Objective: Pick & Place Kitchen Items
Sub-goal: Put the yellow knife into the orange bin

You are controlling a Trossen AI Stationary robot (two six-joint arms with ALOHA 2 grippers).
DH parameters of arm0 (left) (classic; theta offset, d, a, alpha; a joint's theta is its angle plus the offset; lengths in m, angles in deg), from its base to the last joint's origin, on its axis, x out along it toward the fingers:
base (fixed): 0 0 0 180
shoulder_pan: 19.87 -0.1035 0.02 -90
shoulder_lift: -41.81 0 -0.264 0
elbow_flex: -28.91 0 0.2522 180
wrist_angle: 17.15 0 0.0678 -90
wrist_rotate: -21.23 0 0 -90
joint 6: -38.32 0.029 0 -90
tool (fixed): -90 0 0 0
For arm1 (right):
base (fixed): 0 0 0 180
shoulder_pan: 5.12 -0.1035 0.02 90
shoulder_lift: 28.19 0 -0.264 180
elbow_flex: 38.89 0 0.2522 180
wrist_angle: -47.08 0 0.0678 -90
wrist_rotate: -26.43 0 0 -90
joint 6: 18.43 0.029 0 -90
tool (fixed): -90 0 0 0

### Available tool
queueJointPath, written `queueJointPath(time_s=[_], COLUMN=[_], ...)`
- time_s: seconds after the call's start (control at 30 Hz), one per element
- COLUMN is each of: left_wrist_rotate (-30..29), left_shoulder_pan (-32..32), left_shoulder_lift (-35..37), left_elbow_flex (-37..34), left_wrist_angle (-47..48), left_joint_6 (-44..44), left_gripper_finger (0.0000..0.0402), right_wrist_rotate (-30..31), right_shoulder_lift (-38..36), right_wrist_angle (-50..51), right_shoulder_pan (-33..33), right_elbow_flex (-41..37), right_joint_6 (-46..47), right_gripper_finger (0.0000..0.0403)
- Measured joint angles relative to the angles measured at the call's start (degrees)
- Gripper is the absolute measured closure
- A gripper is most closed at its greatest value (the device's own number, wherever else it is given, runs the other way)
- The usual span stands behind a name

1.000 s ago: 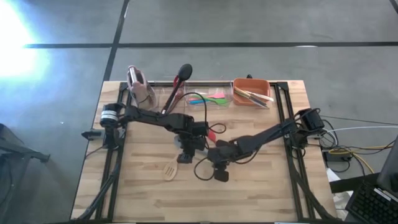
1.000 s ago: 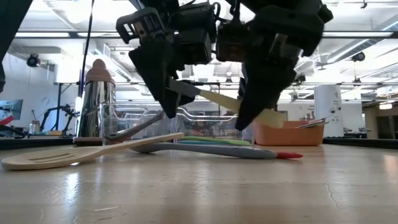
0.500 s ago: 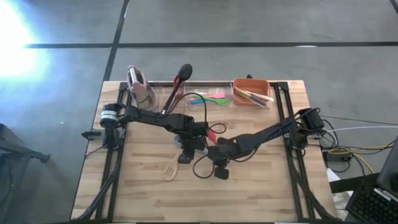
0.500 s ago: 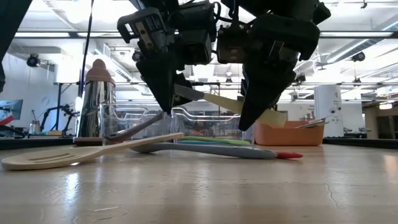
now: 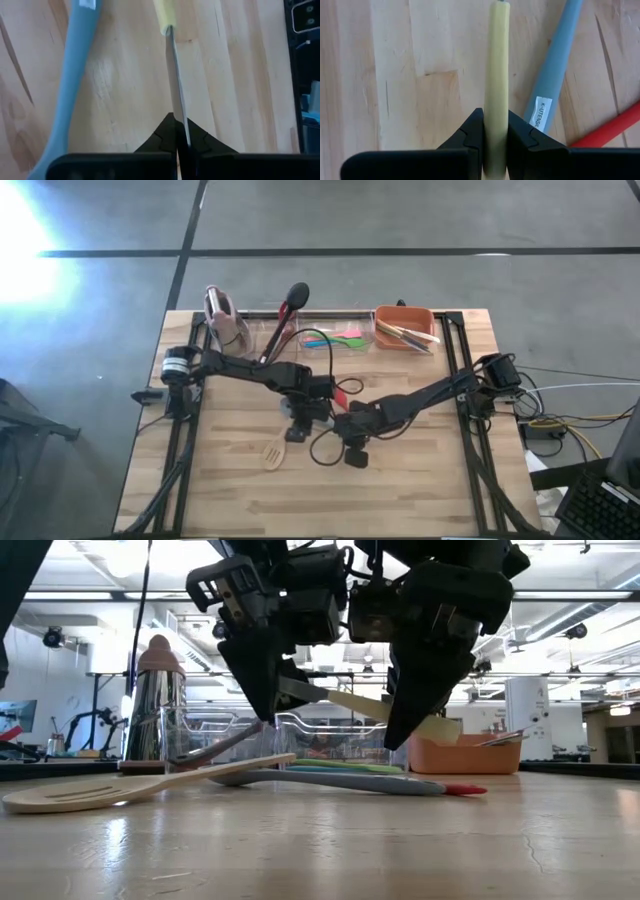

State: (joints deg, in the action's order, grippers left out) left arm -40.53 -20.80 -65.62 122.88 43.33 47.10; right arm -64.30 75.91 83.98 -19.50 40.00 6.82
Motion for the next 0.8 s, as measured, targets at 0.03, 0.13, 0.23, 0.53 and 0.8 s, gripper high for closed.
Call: queueJointPath(time_s=[0.03,0.13,0.23,0.53,0.8], left_wrist_rotate=[0.26,0.40,0.35,-0.98,-3.97], left_shoulder_pan=[-0.24,-0.47,-0.13,-0.02,-0.17], left_shoulder_lift=[0.16,0.32,0.32,0.41,0.41], left_elbow_flex=[0.18,0.81,1.05,1.50,3.26], left_wrist_angle=[0.82,1.53,1.79,1.41,1.66], left_joint_6=[0.16,-0.06,1.17,2.05,1.80], left_gripper_finger=[0.0399,0.0390,0.0376,0.0335,0.0390], right_wrist_rotate=[-0.23,-0.25,-0.58,-1.02,-1.30], right_shoulder_lift=[0.00,0.00,0.00,0.00,0.00], right_wrist_angle=[-0.06,0.40,0.70,0.83,0.82], right_shoulder_pan=[0.01,0.04,0.04,0.04,0.10], right_elbow_flex=[0.01,0.01,-0.02,-0.10,-0.10], right_joint_6=[0.01,-0.10,-0.41,-0.38,0.73], right_gripper_finger=[0.0369,0.0369,0.0369,0.0369,0.0369])
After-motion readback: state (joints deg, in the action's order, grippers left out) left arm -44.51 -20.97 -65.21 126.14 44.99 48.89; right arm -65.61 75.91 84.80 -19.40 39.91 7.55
